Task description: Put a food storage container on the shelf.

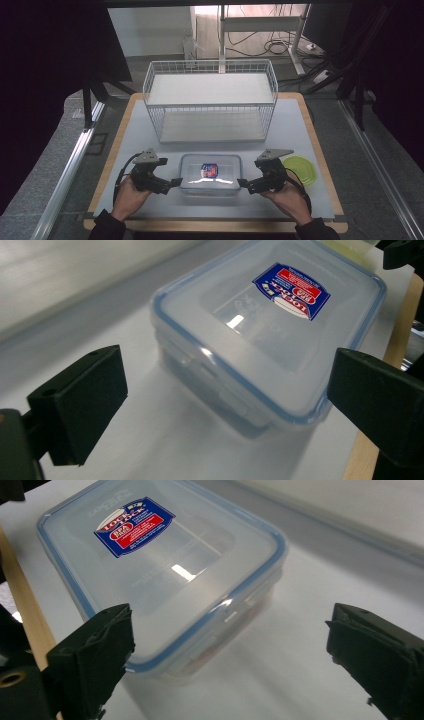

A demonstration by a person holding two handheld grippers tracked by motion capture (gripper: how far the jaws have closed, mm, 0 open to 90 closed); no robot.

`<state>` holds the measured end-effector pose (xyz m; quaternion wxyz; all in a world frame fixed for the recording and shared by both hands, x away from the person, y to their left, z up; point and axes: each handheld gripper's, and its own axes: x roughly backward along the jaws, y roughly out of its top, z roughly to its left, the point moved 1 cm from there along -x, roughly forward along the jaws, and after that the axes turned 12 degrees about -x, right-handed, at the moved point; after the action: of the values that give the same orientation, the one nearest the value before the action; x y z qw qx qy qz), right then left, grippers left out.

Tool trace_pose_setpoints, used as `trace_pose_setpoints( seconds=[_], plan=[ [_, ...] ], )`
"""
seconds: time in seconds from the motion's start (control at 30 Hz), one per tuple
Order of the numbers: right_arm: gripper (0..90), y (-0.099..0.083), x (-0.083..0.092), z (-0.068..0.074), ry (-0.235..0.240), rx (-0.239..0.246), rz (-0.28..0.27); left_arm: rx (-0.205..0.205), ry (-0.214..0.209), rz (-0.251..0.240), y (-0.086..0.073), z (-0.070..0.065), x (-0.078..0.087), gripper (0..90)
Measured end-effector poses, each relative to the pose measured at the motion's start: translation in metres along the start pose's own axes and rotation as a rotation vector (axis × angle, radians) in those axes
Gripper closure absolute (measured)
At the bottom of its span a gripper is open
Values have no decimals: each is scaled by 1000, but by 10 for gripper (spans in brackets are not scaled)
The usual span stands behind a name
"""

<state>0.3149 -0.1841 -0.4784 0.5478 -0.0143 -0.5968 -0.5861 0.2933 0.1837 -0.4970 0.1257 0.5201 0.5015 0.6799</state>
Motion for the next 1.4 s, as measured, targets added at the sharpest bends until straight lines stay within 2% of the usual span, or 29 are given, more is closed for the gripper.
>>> trace_pose_setpoints(
  seconds=[0.07,0.1,0.13,0.2,0.23,0.27,0.3,0.33,0.4,0.43,0.47,0.5,0.53,0.57,0.63,0.67,0.77,0.87,0.97,1.0,1.03,1.13,1.2,1.23,1.27,1.3,1.4],
  plan=[
    [40,2,-7,1,25,-33,30,3,-21,15,0,3,-7,22],
    [41,3,-9,2,34,-34,39,26,-52,20,0,6,-14,24],
    [41,3,-9,2,34,-34,39,26,-52,20,0,6,-14,26],
    [50,4,-12,3,42,-42,50,38,-82,29,1,8,-20,29],
    [69,6,-17,2,75,-72,65,40,-99,37,2,9,-23,32],
    [69,6,-17,2,75,-72,65,38,-114,45,2,9,-27,32],
    [71,6,-24,0,106,-102,90,30,-137,65,3,9,-32,0],
    [71,6,-24,0,106,-102,90,33,-145,75,3,10,-34,0],
    [62,5,-30,-1,121,-127,116,49,-159,69,3,14,-36,0],
    [64,5,-37,-5,171,-176,135,58,-179,70,2,16,-37,0],
    [64,5,-39,-6,184,-198,139,82,-221,63,1,18,-42,0],
    [64,5,-39,-6,184,-198,139,82,-221,63,1,18,-42,0],
    [64,6,-41,-7,199,-214,147,102,-235,62,1,18,-45,0],
    [56,6,-43,-8,210,-228,155,113,-239,61,1,19,-45,0],
    [69,6,-45,-9,218,-254,163,101,-236,69,1,18,-44,0],
    [107,6,-42,-9,214,-257,168,100,-235,76,1,16,-44,0],
    [152,6,-37,-7,202,-245,168,118,-242,106,2,13,-41,7],
    [203,3,-31,-4,200,-237,174,111,-239,119,1,9,-35,66],
    [237,1,-26,-1,199,-225,177,86,-213,109,-1,1,-27,99],
    [264,0,-23,0,200,-218,170,87,-205,104,-2,-1,-25,125],
    [331,-2,-18,-1,207,-230,152,80,-198,96,-2,-3,-22,174],
    [386,-4,-14,-2,222,-235,140,76,-185,75,-7,-9,-15,214],
    [425,-5,-10,-3,233,-244,131,86,-181,60,-9,-11,-12,246],
    [459,-7,-8,-3,242,-252,121,121,-187,31,-12,-9,-7,319],
    [474,-7,-7,-4,247,-254,119,134,-194,16,-14,-8,-4,359],
    [489,-8,-5,-3,252,-257,118,134,-194,16,-14,-8,-4,392],
    [500,-8,-3,-1,250,-262,118,141,-190,1,-16,-11,-1,415]
  ],
)
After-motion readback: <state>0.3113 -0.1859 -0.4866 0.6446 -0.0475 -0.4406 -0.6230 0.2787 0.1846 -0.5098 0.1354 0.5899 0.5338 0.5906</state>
